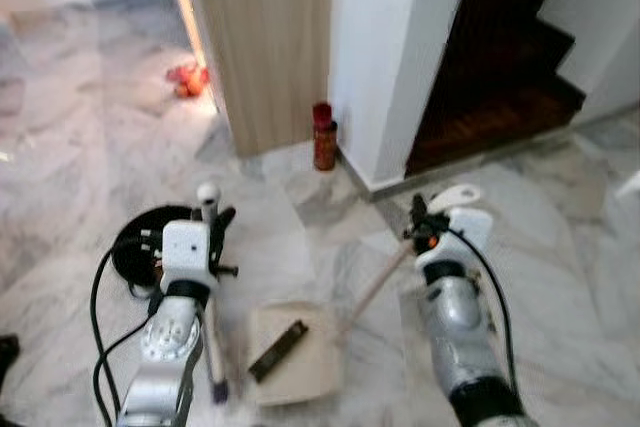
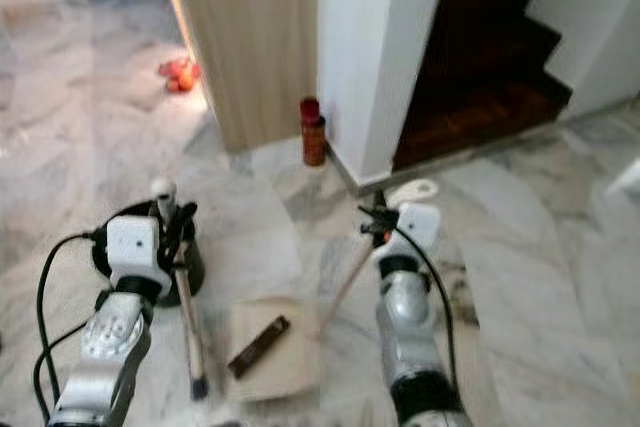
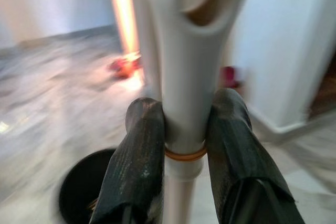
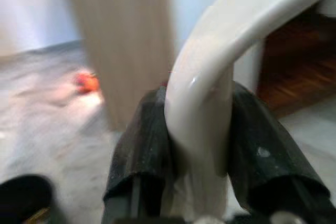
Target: Sweep floor
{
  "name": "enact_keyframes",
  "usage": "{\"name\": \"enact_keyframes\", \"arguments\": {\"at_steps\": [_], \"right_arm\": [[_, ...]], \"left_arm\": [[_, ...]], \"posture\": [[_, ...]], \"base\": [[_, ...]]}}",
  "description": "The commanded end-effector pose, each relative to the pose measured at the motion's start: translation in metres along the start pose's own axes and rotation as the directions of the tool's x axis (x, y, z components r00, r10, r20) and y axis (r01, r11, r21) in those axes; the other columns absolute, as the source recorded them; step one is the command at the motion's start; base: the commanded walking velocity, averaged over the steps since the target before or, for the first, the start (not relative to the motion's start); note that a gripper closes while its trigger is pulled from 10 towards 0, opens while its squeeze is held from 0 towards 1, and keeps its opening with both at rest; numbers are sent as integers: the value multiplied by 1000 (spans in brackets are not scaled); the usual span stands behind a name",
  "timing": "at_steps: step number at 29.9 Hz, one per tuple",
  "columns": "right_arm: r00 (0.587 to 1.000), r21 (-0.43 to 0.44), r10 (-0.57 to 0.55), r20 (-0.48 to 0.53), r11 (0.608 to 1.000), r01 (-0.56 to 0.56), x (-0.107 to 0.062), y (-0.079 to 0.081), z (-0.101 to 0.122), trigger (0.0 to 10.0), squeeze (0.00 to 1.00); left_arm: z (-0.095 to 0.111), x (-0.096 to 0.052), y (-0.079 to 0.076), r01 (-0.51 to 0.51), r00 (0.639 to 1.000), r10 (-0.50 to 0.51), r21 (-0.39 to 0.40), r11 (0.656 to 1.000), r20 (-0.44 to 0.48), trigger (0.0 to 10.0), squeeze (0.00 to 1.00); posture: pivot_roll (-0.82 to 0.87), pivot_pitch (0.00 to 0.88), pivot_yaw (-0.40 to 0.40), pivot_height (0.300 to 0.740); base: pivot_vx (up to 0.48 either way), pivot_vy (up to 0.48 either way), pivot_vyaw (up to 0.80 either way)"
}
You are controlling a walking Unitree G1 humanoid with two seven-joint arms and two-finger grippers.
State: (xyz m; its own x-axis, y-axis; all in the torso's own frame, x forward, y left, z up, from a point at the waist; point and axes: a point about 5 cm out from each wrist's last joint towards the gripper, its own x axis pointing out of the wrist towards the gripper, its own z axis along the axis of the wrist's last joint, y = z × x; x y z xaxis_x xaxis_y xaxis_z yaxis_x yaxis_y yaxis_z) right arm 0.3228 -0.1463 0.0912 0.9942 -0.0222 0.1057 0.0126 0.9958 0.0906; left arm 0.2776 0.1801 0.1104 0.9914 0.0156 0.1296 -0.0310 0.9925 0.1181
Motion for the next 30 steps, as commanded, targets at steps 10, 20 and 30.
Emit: {"name": "enact_keyframes", "arguments": {"at_steps": [10,20,30], "right_arm": [[999,56,10,47,998,-12,3,9,9,10000,0],[999,60,16,39,998,-18,2,11,7,10000,0],[999,68,28,33,997,-31,3,14,6,10000,0]], "left_arm": [[10,3,-5,16,999,-16,1,1000,43,10000,0],[10,3,-4,14,999,-14,2,1000,42,10000,0],[10,3,-4,16,999,-16,5,1000,43,10000,0]], "posture": [[163,84,-10,740],[167,87,-9,740],[169,75,-7,740]], "base": [[0,349,88],[0,348,0],[0,349,0]]}}
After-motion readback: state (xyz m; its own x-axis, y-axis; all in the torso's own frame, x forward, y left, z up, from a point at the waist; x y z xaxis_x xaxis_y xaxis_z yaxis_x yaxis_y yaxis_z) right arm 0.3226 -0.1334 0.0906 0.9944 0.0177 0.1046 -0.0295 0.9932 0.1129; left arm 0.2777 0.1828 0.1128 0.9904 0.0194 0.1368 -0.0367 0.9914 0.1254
